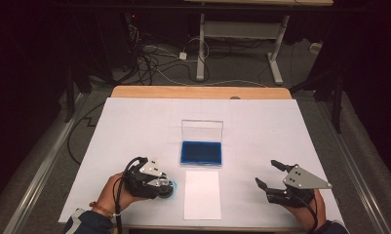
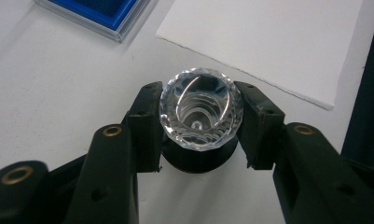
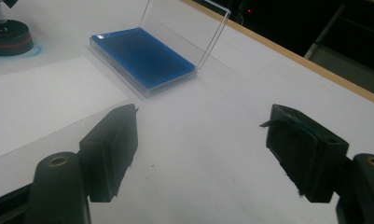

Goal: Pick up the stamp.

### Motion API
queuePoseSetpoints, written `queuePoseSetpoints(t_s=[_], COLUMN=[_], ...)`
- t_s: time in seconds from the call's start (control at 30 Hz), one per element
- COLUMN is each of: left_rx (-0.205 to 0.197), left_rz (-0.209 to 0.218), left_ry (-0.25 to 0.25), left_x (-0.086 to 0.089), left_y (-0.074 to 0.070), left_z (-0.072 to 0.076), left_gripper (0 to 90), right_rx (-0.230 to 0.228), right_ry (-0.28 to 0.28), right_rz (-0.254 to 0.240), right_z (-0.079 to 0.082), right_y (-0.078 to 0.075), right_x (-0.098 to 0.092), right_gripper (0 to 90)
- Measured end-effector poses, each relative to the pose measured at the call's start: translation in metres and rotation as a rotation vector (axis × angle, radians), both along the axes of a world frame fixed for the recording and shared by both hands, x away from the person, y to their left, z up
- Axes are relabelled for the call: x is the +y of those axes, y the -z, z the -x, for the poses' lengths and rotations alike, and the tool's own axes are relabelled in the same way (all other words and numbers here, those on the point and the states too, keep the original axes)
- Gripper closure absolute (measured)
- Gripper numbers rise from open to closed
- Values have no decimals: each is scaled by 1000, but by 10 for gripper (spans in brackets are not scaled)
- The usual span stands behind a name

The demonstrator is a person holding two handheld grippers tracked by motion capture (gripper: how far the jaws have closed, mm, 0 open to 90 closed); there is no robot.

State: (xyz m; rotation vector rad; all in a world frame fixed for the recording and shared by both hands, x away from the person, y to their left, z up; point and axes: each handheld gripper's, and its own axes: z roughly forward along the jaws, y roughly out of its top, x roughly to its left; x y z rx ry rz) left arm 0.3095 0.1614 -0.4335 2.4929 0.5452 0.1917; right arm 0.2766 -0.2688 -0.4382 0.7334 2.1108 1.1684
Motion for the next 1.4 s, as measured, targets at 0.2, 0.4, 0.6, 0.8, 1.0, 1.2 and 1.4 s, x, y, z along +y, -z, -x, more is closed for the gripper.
queuePoseSetpoints(t_s=[0.2, 0.4, 0.6, 0.8, 1.0, 1.2, 1.4], left_rx=[-38, -77, -105, -112, -114, -110, -115], left_rz=[8, 48, 71, 95, 103, 113, 114], left_ry=[-20, -58, -89, -99, -105, -99, -92], left_x=[3, 13, 19, 24, 25, 23, 19], left_y=[-2, -7, -9, -10, -12, -14, -17], left_z=[2, 3, 5, 7, 7, 4, 2], left_gripper=[538, 540, 542, 542, 542, 542, 542], right_rx=[-2, -1, -2, 0, -1, 8, 38], right_ry=[1, -6, -10, -11, -14, -30, -84], right_rz=[7, 9, 16, 15, 1, -21, -44], right_z=[0, 1, 1, 1, 1, 0, -2], right_y=[0, 0, 0, 0, -1, -1, -1], right_x=[0, 1, 1, 1, 0, 1, 3], right_gripper=[253, 258, 260, 260, 260, 259, 213])
